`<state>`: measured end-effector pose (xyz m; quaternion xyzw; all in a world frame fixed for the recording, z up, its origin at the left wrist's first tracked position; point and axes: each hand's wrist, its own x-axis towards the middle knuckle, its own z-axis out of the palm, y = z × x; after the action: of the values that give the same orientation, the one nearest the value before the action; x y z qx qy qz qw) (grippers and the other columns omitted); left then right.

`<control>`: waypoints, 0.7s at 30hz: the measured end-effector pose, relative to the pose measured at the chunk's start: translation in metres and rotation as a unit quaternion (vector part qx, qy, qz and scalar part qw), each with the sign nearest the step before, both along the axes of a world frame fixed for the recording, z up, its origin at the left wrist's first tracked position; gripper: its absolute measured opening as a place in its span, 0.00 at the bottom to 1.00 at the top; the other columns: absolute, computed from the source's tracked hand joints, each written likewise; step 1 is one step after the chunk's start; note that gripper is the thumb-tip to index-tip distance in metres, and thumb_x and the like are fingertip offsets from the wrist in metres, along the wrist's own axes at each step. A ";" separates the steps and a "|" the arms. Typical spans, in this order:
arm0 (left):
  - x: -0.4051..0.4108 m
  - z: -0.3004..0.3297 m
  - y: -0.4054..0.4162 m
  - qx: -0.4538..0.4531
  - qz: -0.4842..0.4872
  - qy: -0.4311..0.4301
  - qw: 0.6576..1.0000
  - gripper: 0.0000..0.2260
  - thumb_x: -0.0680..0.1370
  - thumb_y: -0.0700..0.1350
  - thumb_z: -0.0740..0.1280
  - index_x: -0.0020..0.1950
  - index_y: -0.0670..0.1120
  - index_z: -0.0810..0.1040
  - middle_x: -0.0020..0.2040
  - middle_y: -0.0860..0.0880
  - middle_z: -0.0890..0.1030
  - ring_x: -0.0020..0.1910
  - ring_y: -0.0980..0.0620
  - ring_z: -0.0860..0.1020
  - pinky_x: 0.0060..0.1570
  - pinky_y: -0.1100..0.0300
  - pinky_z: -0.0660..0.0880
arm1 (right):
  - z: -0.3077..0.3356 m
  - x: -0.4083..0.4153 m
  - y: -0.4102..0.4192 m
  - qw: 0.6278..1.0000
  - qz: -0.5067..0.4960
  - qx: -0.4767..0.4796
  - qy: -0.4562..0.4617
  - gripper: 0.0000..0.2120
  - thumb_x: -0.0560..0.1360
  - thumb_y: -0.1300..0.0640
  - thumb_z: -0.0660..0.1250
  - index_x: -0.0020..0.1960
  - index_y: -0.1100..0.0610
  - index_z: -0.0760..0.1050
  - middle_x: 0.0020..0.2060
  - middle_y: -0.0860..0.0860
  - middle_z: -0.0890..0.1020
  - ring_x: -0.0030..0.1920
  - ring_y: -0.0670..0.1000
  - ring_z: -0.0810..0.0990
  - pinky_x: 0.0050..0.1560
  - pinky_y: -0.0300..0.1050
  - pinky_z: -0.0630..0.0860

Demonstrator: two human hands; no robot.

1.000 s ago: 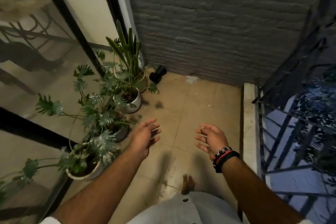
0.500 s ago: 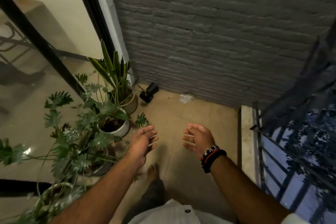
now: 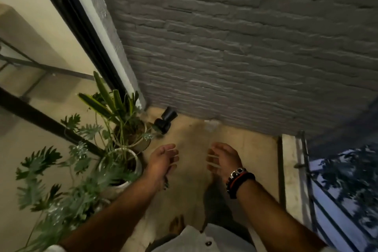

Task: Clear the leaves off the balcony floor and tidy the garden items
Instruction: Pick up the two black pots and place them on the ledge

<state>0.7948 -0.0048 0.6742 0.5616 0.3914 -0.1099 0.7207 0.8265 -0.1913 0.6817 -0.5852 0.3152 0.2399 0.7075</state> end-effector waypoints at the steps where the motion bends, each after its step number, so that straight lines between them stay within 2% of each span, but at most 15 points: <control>1: 0.020 -0.007 0.001 0.005 0.001 0.003 1.000 0.10 0.81 0.39 0.59 0.60 0.43 0.76 0.50 0.43 0.81 0.44 0.48 0.78 0.39 0.56 0.72 | -0.006 0.023 0.003 1.000 0.006 -0.006 -0.002 0.07 0.78 0.60 0.64 0.54 0.56 0.77 0.47 0.57 0.82 0.45 0.57 0.80 0.38 0.49 0.78; 5: 0.094 -0.037 0.000 0.001 0.041 0.044 0.998 0.09 0.78 0.38 0.65 0.58 0.44 0.77 0.42 0.44 0.79 0.36 0.49 0.76 0.32 0.57 0.69 | -0.031 0.110 0.014 0.999 0.046 -0.026 0.001 0.06 0.78 0.59 0.64 0.53 0.56 0.77 0.47 0.56 0.82 0.46 0.58 0.81 0.38 0.48 0.78; 7: 0.132 -0.049 -0.004 -0.011 0.069 0.059 0.996 0.07 0.78 0.38 0.66 0.55 0.46 0.78 0.45 0.43 0.80 0.38 0.49 0.77 0.36 0.57 0.72 | -0.045 0.155 0.023 0.997 0.069 -0.028 0.010 0.06 0.78 0.57 0.64 0.53 0.55 0.77 0.48 0.56 0.82 0.47 0.58 0.81 0.39 0.48 0.78; 10: 0.185 -0.070 -0.004 -0.023 0.087 0.068 0.994 0.07 0.78 0.39 0.66 0.55 0.48 0.78 0.49 0.45 0.82 0.46 0.47 0.80 0.46 0.53 0.76 | -0.068 0.214 0.035 0.995 0.094 -0.023 0.028 0.05 0.78 0.56 0.65 0.52 0.54 0.78 0.47 0.55 0.83 0.45 0.56 0.81 0.38 0.47 0.77; 13: 0.234 -0.105 0.007 -0.003 0.082 0.087 0.993 0.09 0.78 0.39 0.66 0.58 0.45 0.78 0.50 0.44 0.82 0.46 0.47 0.80 0.46 0.53 0.76 | -0.106 0.268 0.046 0.992 0.107 -0.033 0.055 0.04 0.78 0.56 0.65 0.51 0.52 0.79 0.46 0.55 0.83 0.43 0.56 0.80 0.38 0.47 0.77; 17: 0.295 -0.192 0.035 0.047 0.060 0.124 0.989 0.09 0.79 0.37 0.64 0.58 0.44 0.78 0.50 0.44 0.82 0.44 0.48 0.79 0.43 0.56 0.75 | -0.190 0.335 0.067 0.990 0.110 -0.040 0.076 0.04 0.79 0.58 0.64 0.49 0.52 0.78 0.42 0.54 0.81 0.42 0.55 0.79 0.37 0.47 0.76; 20: 0.324 -0.275 0.051 0.107 -0.005 0.158 0.982 0.10 0.78 0.34 0.64 0.58 0.42 0.77 0.44 0.44 0.80 0.37 0.50 0.77 0.32 0.63 0.75 | -0.269 0.364 0.086 0.985 0.128 -0.057 0.097 0.04 0.79 0.57 0.64 0.51 0.52 0.77 0.45 0.55 0.82 0.43 0.55 0.80 0.37 0.46 0.77; 21: 0.333 -0.310 0.057 0.134 -0.036 0.173 0.975 0.09 0.78 0.35 0.66 0.58 0.43 0.78 0.42 0.45 0.80 0.35 0.49 0.77 0.32 0.63 0.76 | -0.304 0.371 0.094 0.983 0.133 -0.066 0.107 0.04 0.79 0.56 0.63 0.51 0.51 0.77 0.47 0.56 0.82 0.44 0.56 0.80 0.37 0.46 0.77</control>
<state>1.1277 0.0517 0.3647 0.6395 0.5007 -0.1774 0.5558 1.1976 -0.0976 0.3778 -0.6381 0.3235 0.3719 0.5915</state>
